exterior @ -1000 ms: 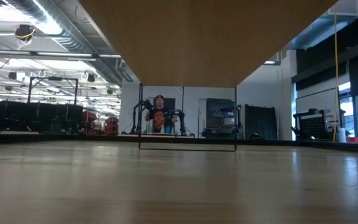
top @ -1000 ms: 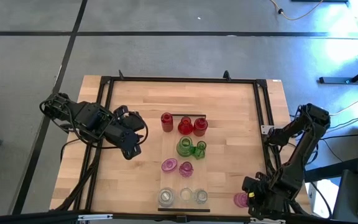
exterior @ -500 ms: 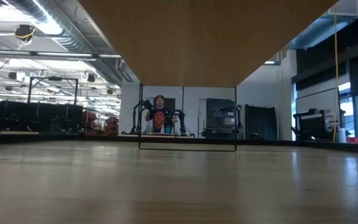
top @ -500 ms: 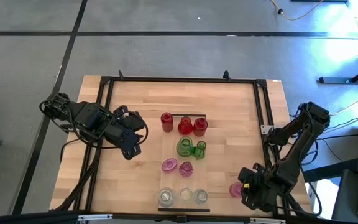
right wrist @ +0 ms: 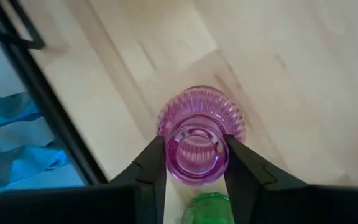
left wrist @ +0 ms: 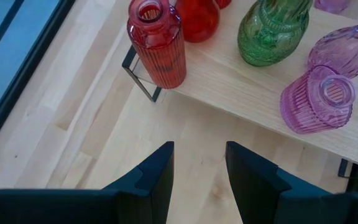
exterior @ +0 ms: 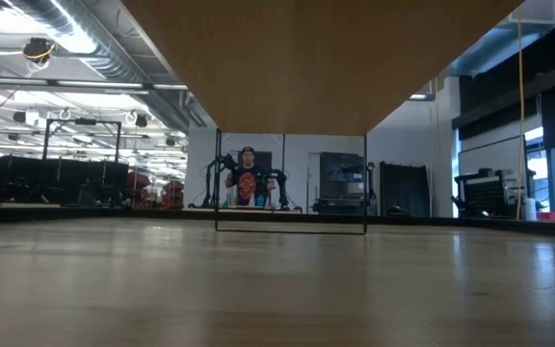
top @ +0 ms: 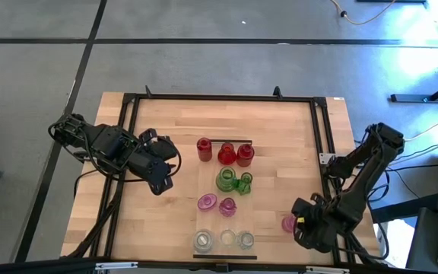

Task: Sort vases onto shelf
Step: Put the pink vase on the shelf aligned with the other pink vases

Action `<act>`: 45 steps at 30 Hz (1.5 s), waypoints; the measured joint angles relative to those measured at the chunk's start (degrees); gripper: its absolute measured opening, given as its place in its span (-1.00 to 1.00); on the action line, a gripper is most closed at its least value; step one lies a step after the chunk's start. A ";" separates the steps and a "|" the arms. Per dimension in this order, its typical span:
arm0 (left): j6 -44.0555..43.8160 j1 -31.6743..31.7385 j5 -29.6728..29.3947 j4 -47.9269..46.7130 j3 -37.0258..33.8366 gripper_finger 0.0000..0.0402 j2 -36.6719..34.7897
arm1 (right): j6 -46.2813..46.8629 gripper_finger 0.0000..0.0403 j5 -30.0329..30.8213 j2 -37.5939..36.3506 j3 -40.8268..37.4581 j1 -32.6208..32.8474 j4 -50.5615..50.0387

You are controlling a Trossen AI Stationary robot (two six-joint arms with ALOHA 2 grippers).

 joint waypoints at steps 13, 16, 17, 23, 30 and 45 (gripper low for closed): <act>1.46 0.46 -0.50 -0.10 -0.01 -0.31 0.00 | -10.81 -0.48 -2.35 -4.34 6.39 -8.93 -7.48; 1.49 0.46 -0.52 -0.10 0.00 -0.31 0.00 | -15.12 -0.49 -2.48 -4.36 9.88 -12.00 -9.03; 1.49 0.46 -0.52 -0.10 -0.02 -0.31 0.00 | -16.52 -0.49 -2.48 -4.36 11.08 -12.88 -9.97; 1.42 0.46 -0.55 -0.10 -0.02 -0.31 0.00 | -24.35 -0.49 -3.31 -4.36 19.82 -17.04 -14.86; 1.32 0.76 -0.92 -0.10 -0.02 -0.31 0.00 | -30.99 -0.49 -5.93 -3.65 28.11 -21.00 -18.02; 1.09 1.97 -0.94 -0.10 0.00 -0.31 0.00 | -44.65 -0.49 -7.48 13.78 51.64 -23.95 -30.35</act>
